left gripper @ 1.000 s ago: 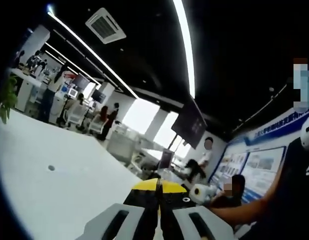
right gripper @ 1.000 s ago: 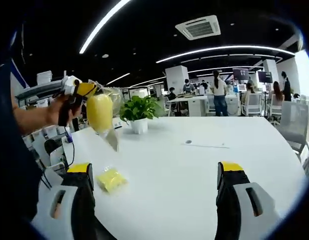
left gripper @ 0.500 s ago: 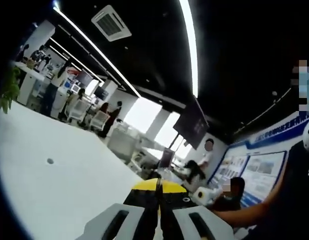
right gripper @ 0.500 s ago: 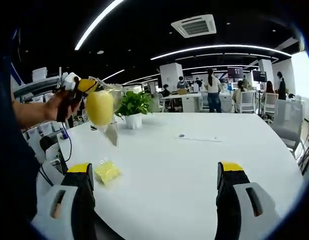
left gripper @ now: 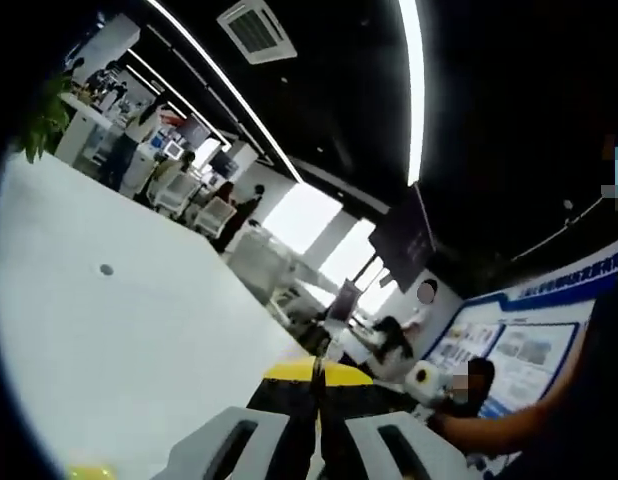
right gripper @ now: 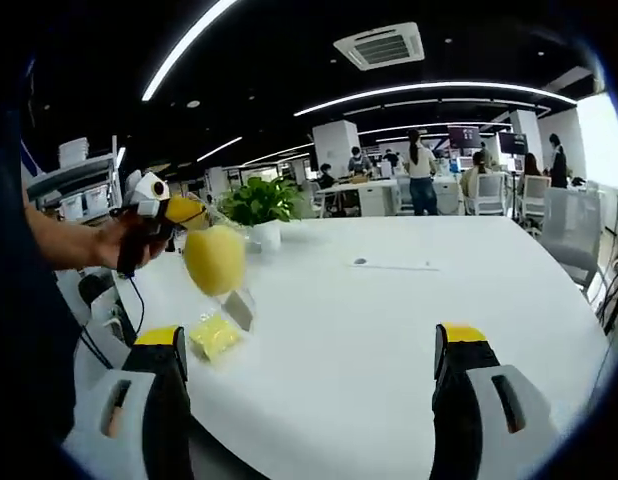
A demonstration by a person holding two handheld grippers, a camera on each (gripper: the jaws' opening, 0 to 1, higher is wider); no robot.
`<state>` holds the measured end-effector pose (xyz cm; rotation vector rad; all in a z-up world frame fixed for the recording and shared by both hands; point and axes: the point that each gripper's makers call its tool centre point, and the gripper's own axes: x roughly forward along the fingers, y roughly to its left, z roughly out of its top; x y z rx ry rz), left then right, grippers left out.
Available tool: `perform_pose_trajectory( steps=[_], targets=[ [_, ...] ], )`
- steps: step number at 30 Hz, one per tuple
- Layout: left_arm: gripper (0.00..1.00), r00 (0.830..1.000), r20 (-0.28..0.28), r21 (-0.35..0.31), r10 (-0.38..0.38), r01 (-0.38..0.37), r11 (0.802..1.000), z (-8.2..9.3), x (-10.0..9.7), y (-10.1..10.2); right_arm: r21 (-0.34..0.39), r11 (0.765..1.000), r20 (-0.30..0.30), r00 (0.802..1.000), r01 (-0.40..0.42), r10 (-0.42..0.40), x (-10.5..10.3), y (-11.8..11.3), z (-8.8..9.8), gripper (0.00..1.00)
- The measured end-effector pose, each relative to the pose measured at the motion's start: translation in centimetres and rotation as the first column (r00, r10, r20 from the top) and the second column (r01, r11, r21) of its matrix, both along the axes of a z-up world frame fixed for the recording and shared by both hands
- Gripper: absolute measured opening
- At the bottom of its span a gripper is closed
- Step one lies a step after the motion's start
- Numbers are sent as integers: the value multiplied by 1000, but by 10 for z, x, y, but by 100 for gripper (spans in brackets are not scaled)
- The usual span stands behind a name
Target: Compare the silicone blocks by pressing each to a similar depth, holding the contact briefly, and releasing to observe deformation and rebound differences across the visible hardness samples.
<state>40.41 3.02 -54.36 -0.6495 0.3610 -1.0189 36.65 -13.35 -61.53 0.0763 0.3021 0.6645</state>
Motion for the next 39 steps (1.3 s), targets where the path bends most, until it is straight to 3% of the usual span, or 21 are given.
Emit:
perform_pose_trajectory(
  steps=[20, 28, 35, 39],
  targets=[
    [0, 987, -153, -4, 43, -44, 999, -85, 6, 10, -2, 1000, -42, 999, 18, -18, -10, -3, -16, 96],
    [0, 979, -195, -17, 56, -60, 998, -102, 6, 12, 11, 999, -45, 999, 30, -30, -8, -1, -19, 96],
    [0, 966, -250, -24, 67, -75, 997, -120, 9, 12, 11, 1000, -55, 998, 26, -25, -12, 2, -24, 96],
    [0, 943, -321, -63, 93, -119, 991, -130, 15, 17, 20, 999, -68, 997, 30, -28, -14, 2, -26, 96]
  ],
)
